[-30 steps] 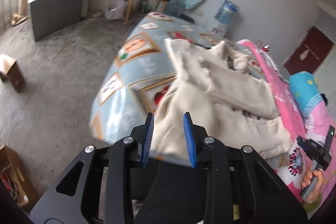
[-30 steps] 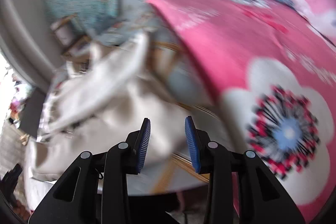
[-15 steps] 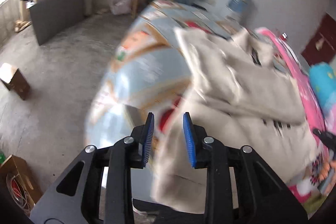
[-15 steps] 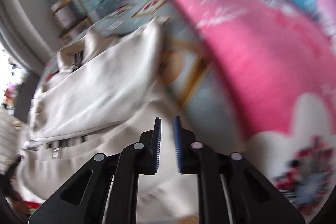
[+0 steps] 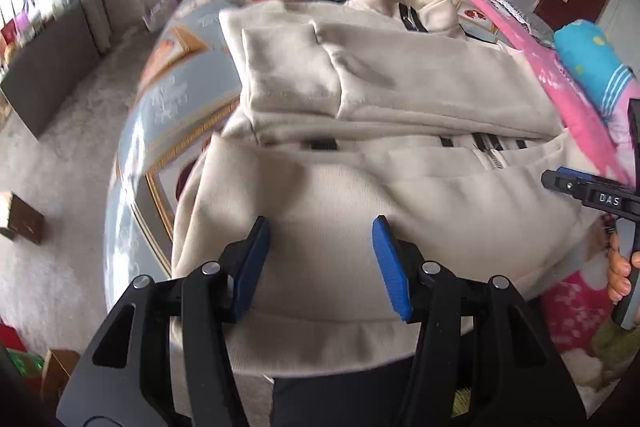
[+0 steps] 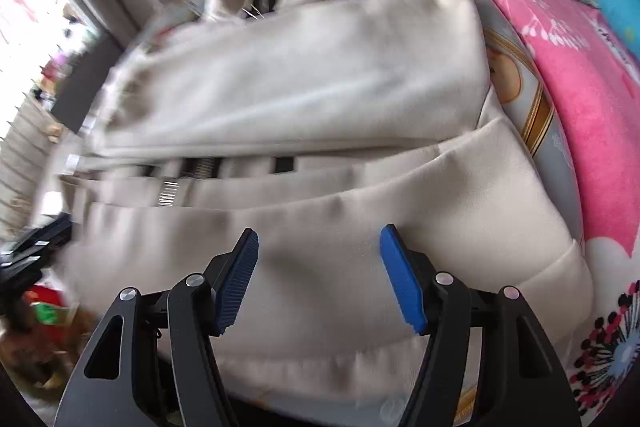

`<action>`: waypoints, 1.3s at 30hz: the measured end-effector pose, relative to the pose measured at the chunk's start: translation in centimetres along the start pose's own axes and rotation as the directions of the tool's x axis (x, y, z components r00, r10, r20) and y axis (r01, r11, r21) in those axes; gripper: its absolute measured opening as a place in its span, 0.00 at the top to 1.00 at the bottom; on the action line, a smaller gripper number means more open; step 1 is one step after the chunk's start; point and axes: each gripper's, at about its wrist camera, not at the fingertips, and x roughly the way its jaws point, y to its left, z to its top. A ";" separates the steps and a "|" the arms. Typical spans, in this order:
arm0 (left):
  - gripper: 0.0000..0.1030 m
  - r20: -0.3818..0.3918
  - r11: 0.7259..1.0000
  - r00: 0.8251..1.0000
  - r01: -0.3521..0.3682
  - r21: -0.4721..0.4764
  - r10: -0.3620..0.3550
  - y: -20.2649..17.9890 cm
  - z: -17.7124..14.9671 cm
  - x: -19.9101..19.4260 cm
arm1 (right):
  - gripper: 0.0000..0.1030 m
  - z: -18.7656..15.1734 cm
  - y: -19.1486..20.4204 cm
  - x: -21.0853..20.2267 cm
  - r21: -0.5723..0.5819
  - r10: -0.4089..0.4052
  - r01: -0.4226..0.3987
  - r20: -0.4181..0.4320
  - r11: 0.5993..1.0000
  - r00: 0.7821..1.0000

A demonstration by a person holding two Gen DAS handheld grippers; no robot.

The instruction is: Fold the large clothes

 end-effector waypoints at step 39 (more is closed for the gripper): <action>0.97 0.127 0.972 0.984 -0.148 0.180 0.126 -1.5 1.7 1.8 | 0.60 2.1 -7.4 -4.3 0.116 -0.155 0.135 0.176 0.984 0.972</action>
